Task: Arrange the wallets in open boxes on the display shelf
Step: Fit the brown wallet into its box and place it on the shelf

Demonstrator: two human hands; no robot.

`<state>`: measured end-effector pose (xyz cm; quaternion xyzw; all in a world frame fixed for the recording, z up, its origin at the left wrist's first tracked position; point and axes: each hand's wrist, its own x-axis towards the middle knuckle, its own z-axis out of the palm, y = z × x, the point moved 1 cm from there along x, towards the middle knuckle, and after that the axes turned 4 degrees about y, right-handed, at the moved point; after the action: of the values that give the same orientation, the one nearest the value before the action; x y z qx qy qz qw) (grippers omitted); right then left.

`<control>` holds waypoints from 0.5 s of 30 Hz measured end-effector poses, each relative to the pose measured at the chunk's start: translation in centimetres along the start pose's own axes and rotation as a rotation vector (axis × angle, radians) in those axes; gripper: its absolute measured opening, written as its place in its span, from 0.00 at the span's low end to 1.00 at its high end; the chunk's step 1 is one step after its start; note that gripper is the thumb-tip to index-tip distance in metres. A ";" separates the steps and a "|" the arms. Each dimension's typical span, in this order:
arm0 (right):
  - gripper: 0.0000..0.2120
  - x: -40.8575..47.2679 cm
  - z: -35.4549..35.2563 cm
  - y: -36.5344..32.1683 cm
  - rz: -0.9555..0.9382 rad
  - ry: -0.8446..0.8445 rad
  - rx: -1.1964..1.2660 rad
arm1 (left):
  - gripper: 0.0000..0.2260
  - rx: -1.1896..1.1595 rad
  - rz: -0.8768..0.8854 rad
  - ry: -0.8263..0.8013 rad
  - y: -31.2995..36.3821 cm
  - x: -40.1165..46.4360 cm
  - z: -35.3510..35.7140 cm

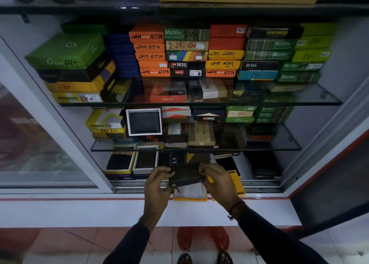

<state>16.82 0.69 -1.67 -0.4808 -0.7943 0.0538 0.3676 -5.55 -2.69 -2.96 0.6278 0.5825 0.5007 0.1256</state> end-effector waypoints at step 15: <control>0.03 0.3 3.4 2.6 0.812 -0.377 0.079 | 0.04 0.020 -0.687 -0.291 -1.4 0.6 4.8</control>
<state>16.51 3.19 -5.11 -0.7210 -0.5915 0.3106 0.1836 -2.77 0.26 -5.94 0.4614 0.7403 0.3289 0.3618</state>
